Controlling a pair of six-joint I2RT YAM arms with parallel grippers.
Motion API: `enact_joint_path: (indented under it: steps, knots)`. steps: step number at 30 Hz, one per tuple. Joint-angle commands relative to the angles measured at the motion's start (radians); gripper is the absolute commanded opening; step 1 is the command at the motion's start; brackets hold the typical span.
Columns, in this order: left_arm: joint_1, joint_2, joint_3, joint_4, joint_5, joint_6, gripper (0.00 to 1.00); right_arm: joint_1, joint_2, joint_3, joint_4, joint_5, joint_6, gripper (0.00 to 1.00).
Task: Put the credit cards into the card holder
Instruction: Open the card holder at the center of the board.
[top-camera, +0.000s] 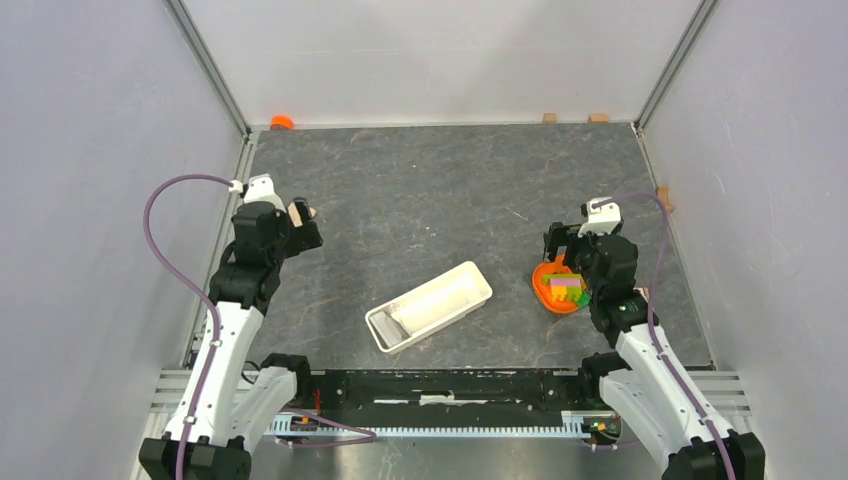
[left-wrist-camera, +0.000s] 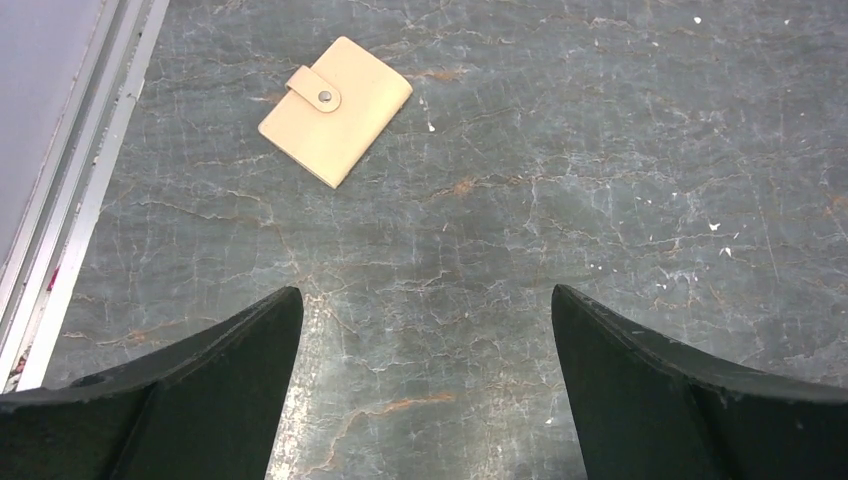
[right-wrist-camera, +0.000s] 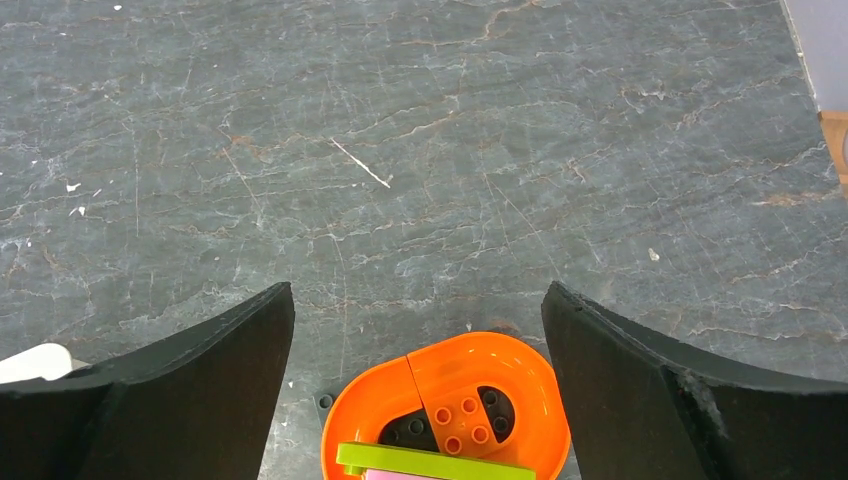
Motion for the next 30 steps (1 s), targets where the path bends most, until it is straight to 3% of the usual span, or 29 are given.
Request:
enact_joint_path:
  steps: [1, 8, 10, 14, 19, 30]
  knots:
    - [0.004, 0.038, 0.043, -0.007, 0.001, -0.031, 1.0, 0.0, -0.017, -0.016, 0.021, 0.015, 0.007, 0.98]
    - [0.016, 0.28, 0.121, -0.073, -0.115, 0.057, 1.0, 0.0, -0.023, -0.016, 0.025, -0.029, 0.007, 0.98]
    - [0.072, 0.355, 0.155, -0.064, -0.031, 0.061, 1.0, 0.0, -0.028, -0.02, 0.027, -0.038, 0.007, 0.98]
    - [0.272, 0.503, 0.205, -0.003, 0.269, 0.007, 1.0, 0.0, -0.032, -0.024, 0.035, -0.062, 0.009, 0.98]
    - [0.392, 0.7, 0.292, 0.076, 0.47, -0.04, 1.0, 0.006, -0.045, -0.036, 0.046, -0.081, 0.01, 0.98]
    - [0.435, 0.982, 0.505, 0.134, 0.478, 0.054, 0.97, 0.01, -0.034, -0.044, 0.058, -0.095, 0.011, 0.98]
